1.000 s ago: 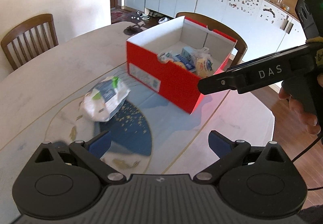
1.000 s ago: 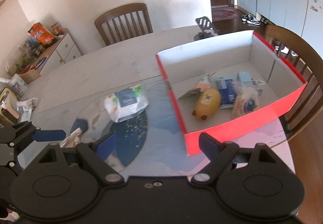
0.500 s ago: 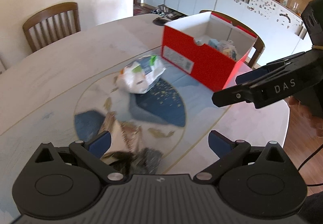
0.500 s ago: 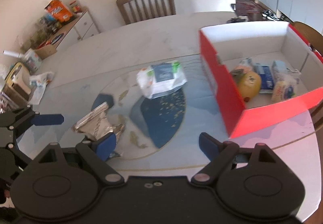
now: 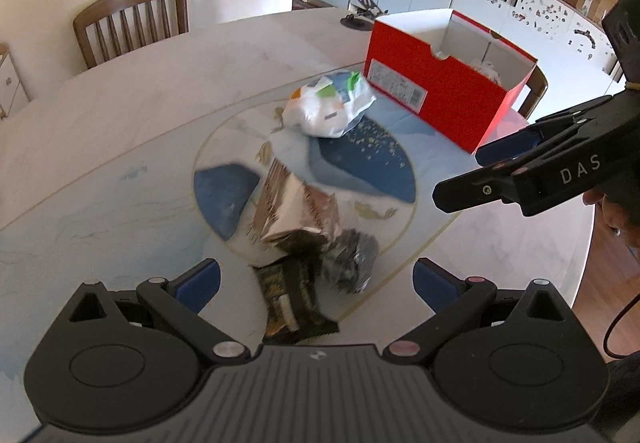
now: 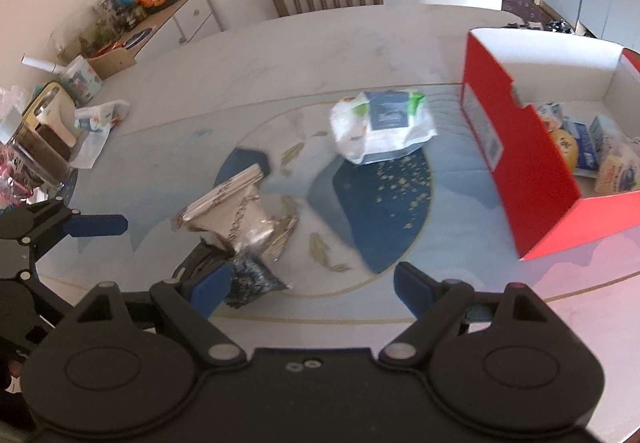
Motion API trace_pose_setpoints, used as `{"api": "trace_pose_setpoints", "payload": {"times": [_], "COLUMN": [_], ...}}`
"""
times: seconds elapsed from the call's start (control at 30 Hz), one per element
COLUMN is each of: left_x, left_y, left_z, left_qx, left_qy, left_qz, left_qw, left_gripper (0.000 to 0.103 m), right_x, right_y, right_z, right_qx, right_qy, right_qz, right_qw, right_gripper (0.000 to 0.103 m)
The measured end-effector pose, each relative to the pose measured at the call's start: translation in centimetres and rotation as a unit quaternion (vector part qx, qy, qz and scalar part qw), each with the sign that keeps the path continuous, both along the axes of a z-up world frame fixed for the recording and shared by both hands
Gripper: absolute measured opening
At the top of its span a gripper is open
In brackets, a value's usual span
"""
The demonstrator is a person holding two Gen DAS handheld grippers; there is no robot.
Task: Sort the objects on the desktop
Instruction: 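Grasp the dark chocolate bar with left tool while right tool grasps the clear bag of black items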
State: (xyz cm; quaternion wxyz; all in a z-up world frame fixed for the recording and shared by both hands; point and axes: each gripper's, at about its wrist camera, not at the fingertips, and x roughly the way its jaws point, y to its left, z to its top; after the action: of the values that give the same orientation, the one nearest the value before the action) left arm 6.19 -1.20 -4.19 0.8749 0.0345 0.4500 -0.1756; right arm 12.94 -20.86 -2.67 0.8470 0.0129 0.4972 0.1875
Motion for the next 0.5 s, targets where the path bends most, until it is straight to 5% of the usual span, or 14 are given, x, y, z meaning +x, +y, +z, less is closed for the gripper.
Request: {"api": "trace_pose_setpoints", "payload": {"times": [0.5], "left_x": [-0.9], "left_y": [2.3], "left_z": [-2.7], "left_qx": [-0.015], "left_qy": [0.008], "left_qz": [0.017], "left_qw": [0.9997], "left_gripper": [0.103], "right_x": [-0.2], "right_y": [3.4], "right_z": [-2.5], "right_qx": [-0.009], "right_qy": [0.026], "right_qz": [0.023], "right_qw": [0.999], "right_gripper": [0.089]}}
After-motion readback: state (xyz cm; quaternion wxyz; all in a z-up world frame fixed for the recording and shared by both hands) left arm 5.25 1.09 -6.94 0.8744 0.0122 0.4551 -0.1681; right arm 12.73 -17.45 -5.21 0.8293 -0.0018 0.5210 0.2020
